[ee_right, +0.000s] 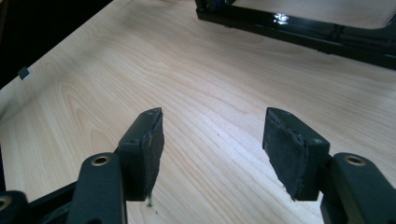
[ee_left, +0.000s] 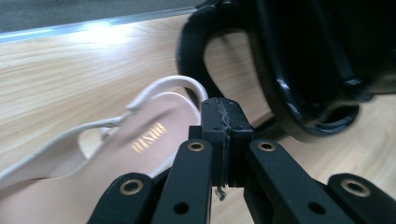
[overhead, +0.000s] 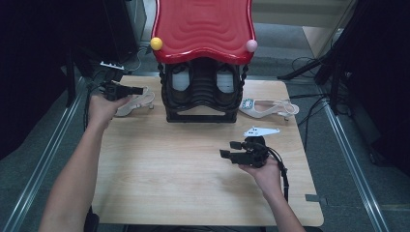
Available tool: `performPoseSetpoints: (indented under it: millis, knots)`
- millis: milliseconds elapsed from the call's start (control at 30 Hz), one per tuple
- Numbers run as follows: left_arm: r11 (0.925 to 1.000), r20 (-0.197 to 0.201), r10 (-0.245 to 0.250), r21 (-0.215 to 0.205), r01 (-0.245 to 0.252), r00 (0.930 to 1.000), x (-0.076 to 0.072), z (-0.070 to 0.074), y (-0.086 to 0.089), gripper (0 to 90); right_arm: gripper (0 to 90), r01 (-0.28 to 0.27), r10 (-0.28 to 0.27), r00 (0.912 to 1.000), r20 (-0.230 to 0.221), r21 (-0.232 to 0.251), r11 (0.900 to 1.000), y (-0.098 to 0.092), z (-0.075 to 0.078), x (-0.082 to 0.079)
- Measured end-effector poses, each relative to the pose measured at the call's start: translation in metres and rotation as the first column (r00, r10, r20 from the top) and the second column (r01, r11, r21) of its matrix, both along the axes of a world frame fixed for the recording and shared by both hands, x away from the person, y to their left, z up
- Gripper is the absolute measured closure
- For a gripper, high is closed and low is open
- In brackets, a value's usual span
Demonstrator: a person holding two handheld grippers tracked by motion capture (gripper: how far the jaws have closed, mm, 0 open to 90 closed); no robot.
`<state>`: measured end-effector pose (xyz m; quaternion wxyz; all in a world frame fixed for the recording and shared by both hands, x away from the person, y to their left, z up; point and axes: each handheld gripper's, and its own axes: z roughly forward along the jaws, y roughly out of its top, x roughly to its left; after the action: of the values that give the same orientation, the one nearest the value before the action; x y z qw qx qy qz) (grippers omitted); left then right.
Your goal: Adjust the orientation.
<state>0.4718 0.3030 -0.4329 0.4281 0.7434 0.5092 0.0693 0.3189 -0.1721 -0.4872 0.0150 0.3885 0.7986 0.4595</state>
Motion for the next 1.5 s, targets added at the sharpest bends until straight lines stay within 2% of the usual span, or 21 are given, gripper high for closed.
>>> performPoseSetpoints:
  millis: [33,100,167,300,467,633,1133,1500]
  knots:
    - [0.9998,-0.003,0.017,-0.013,-0.017,0.9999,0.002,-0.002,0.002,90.0,39.1,-0.003,0.003,1.0,0.002,-0.003,1.0,0.0,0.0,0.0]
    - [0.9993,-0.018,0.036,-0.003,-0.036,0.9992,0.006,-0.009,0.005,90.0,39.2,-0.008,0.008,0.9999,0.007,-0.001,1.0,0.001,0.0,-0.001]
    - [0.9991,-0.041,0.04,0.011,-0.04,0.9984,0.009,-0.016,0.006,90.0,39.3,-0.007,0.007,1.0,0.003,-0.008,1.0,0.001,-0.001,-0.003]
    - [0.9988,-0.072,0.048,-0.002,-0.048,0.9963,0.013,-0.031,0.008,90.0,39.5,-0.007,0.007,1.0,0.003,-0.006,1.0,0.0,-0.002,-0.002]
    - [0.9993,-0.071,0.036,-0.009,-0.037,0.9968,0.004,-0.042,0.006,90.0,39.7,-0.002,0.002,1.0,-0.005,-0.005,1.0,0.0,-0.003,-0.001]
    - [0.9993,-0.096,0.032,-0.015,-0.034,0.9949,-0.004,-0.051,0.009,90.0,39.7,-0.002,0.002,1.0,-0.007,-0.008,1.0,0.0,-0.004,0.0]
    - [0.9999,-0.123,0.011,-0.002,-0.011,0.9923,-0.022,-0.05,0.02,89.7,40.0,-0.021,0.021,0.9997,-0.009,0.007,1.0,0.008,-0.003,0.008]
    - [0.999,-0.15,0.044,0.012,-0.043,0.9876,-0.034,-0.05,0.036,90.0,40.0,-0.038,0.038,0.9991,-0.017,0.013,0.999,0.018,-0.003,0.016]
